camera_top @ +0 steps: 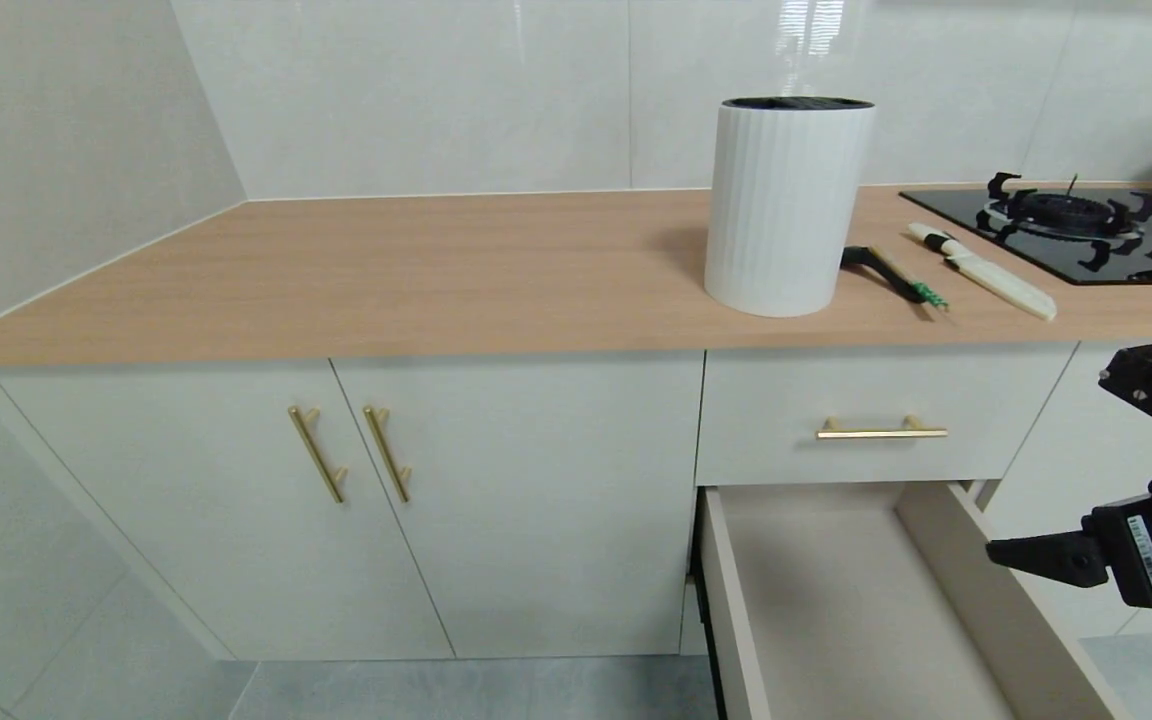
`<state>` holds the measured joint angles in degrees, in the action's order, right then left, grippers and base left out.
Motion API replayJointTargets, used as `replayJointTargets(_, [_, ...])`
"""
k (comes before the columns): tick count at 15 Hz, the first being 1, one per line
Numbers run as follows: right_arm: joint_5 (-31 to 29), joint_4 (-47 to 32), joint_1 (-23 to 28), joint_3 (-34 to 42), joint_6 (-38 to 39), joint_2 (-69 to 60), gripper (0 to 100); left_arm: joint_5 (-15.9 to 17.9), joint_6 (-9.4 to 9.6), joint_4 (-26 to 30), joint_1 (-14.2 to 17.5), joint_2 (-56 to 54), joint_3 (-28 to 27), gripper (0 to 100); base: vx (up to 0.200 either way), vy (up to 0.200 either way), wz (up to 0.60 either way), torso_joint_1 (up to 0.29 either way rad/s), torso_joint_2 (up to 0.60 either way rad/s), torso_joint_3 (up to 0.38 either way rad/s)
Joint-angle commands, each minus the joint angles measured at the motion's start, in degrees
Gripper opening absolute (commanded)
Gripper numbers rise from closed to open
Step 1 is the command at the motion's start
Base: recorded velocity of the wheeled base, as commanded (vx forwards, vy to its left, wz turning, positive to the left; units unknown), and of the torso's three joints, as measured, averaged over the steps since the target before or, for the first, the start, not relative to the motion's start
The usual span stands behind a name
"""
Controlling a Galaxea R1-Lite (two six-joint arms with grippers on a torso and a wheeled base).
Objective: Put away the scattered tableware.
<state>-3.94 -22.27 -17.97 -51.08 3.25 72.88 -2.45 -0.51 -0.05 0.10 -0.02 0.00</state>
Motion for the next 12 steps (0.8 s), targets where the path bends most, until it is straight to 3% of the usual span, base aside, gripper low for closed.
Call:
replayJointTargets(1, [-0.02, 1.35, 0.04, 0.1, 0.0, 0.25, 100, -0.01, -0.02, -0.04, -0.01, 0.02, 0.0, 100, 0.0, 0.0, 0.0, 0.163, -0.48, -0.305])
replayJointTargets(8, [-0.37, 6.45, 1.62, -0.78, -0.53, 1.66, 100, -0.01, -0.02, -0.04, -0.01, 0.02, 0.0, 100, 0.0, 0.0, 0.0, 0.173, -0.46, -0.279])
replayJointTargets(11, [-0.98, 3.9, 5.66, -12.55, -0.27, 9.83, 100, -0.01, -0.02, -0.04, -0.01, 0.02, 0.0, 100, 0.0, 0.0, 0.0, 0.04, -0.11, -0.059])
replayJointTargets(12, [-0.98, 2.06, 7.16, -20.29, 0.0, 15.72, 100, -0.01, -0.02, -0.04, -0.01, 0.02, 0.0, 100, 0.0, 0.0, 0.0, 0.0, 0.0, 0.0])
